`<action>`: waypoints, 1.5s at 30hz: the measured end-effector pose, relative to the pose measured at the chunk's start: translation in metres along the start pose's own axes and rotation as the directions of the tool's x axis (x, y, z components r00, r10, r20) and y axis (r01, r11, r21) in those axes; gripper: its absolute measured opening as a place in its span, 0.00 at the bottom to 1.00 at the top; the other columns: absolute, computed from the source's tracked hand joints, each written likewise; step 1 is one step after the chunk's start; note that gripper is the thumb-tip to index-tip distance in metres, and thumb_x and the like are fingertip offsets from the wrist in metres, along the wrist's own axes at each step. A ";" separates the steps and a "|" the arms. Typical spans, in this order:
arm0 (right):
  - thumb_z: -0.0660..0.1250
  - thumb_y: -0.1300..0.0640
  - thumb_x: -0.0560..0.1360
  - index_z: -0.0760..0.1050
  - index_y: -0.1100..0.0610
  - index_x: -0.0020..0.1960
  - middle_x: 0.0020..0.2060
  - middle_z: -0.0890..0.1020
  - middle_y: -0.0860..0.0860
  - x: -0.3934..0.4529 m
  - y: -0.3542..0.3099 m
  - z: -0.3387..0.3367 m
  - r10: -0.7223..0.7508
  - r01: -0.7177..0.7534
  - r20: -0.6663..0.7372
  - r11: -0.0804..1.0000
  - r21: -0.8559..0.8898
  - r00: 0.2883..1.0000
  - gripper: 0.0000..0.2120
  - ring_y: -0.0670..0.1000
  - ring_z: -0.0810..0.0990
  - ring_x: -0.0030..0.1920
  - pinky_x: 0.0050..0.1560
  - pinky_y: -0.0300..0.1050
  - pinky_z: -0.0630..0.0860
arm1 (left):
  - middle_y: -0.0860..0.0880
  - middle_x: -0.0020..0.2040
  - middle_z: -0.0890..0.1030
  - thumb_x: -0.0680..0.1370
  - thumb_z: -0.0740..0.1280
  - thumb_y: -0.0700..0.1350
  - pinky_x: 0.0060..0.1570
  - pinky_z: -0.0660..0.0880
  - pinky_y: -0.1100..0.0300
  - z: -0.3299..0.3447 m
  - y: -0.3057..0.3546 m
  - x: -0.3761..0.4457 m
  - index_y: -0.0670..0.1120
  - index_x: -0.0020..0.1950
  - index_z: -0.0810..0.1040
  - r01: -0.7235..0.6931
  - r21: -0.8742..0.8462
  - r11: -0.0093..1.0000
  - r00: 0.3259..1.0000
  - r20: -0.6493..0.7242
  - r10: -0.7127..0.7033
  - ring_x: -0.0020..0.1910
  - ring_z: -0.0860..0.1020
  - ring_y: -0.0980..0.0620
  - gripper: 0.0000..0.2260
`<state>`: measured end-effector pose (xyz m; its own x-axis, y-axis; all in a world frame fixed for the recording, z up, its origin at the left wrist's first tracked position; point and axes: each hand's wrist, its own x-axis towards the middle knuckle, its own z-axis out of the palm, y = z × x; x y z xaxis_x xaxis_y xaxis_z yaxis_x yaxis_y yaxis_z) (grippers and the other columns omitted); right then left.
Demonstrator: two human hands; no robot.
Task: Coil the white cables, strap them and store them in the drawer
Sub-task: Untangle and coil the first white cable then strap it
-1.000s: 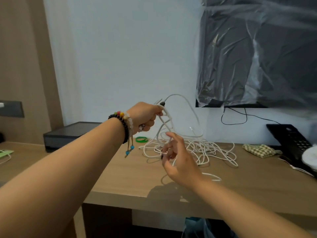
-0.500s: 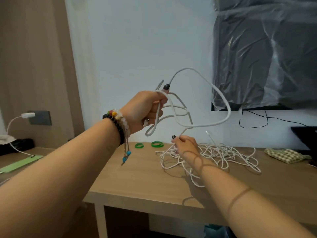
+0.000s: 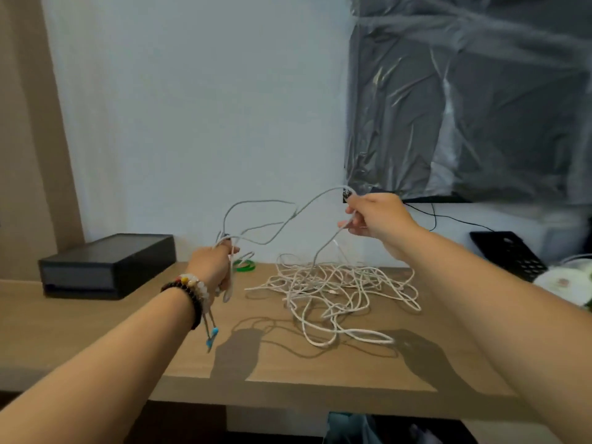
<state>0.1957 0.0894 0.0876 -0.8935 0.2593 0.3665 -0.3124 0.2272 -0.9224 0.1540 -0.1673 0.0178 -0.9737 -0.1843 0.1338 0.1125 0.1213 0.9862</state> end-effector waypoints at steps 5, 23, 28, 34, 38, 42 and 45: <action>0.63 0.57 0.79 0.75 0.61 0.39 0.22 0.72 0.50 -0.014 -0.001 -0.033 0.033 -0.033 -0.013 0.999 0.012 0.999 0.12 0.56 0.86 0.40 0.38 0.43 0.81 | 0.49 0.19 0.64 0.82 0.59 0.48 0.27 0.56 0.61 0.047 -0.041 0.003 0.41 0.37 0.71 0.093 -0.014 0.996 0.994 0.053 -0.092 0.19 0.61 0.51 0.17; 0.53 0.64 0.82 0.69 0.59 0.41 0.23 0.74 0.56 -0.040 0.195 0.015 0.306 -0.303 -0.087 0.952 0.047 0.948 0.13 0.57 0.76 0.26 0.21 0.37 0.69 | 0.50 0.55 0.82 0.79 0.64 0.47 0.53 0.73 0.59 0.133 -0.114 0.013 0.51 0.62 0.78 -0.444 0.548 0.709 0.895 0.308 0.323 0.56 0.79 0.49 0.12; 0.52 0.64 0.80 0.70 0.57 0.40 0.21 0.76 0.52 0.027 0.226 -0.003 0.266 -0.278 -0.152 0.959 -0.063 0.952 0.13 0.58 0.81 0.29 0.24 0.39 0.69 | 0.49 0.52 0.82 0.79 0.64 0.48 0.48 0.71 0.58 0.156 -0.120 0.060 0.51 0.56 0.78 -0.421 0.591 0.688 0.906 0.312 0.286 0.53 0.78 0.47 0.08; 0.58 0.66 0.80 0.74 0.61 0.40 0.25 0.77 0.56 0.071 0.241 -0.036 0.122 -0.138 -0.205 0.988 -0.065 0.971 0.11 0.54 0.81 0.28 0.28 0.41 0.77 | 0.51 0.43 0.79 0.79 0.63 0.43 0.39 0.68 0.60 0.178 -0.122 0.090 0.48 0.48 0.78 -0.486 0.464 0.741 0.873 0.309 0.379 0.43 0.76 0.52 0.04; 0.65 0.65 0.76 0.79 0.57 0.36 0.28 0.82 0.55 0.081 0.246 -0.071 0.069 -0.129 -0.248 0.963 -0.236 0.966 0.11 0.58 0.83 0.34 0.38 0.51 0.82 | 0.53 0.28 0.69 0.74 0.64 0.44 0.27 0.60 0.61 0.172 -0.112 0.090 0.41 0.41 0.71 -0.292 0.010 0.956 0.863 0.435 0.258 0.26 0.65 0.55 0.07; 0.73 0.65 0.72 0.81 0.54 0.41 0.39 0.84 0.52 0.075 0.245 -0.088 0.105 -0.131 -0.085 0.906 -0.402 0.991 0.07 0.47 0.81 0.38 0.39 0.34 0.77 | 0.53 0.26 0.60 0.68 0.62 0.44 0.24 0.53 0.66 0.165 -0.103 0.084 0.49 0.30 0.65 0.005 -0.232 0.973 0.795 0.591 0.137 0.22 0.56 0.55 0.08; 0.73 0.68 0.71 0.81 0.56 0.48 0.40 0.85 0.51 0.074 0.222 -0.108 0.254 -0.140 0.140 0.826 -0.546 0.957 0.10 0.43 0.82 0.36 0.36 0.31 0.76 | 0.53 0.25 0.59 0.68 0.66 0.51 0.26 0.52 0.65 0.167 -0.100 0.079 0.49 0.29 0.66 0.021 -0.263 0.965 0.721 0.672 0.168 0.22 0.55 0.55 0.12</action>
<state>0.0949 0.2610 -0.0772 -0.9796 0.1748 0.0994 0.0427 0.6638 -0.7467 0.0326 -0.0307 -0.0865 -0.8165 0.5429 0.1967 0.1406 -0.1434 0.9796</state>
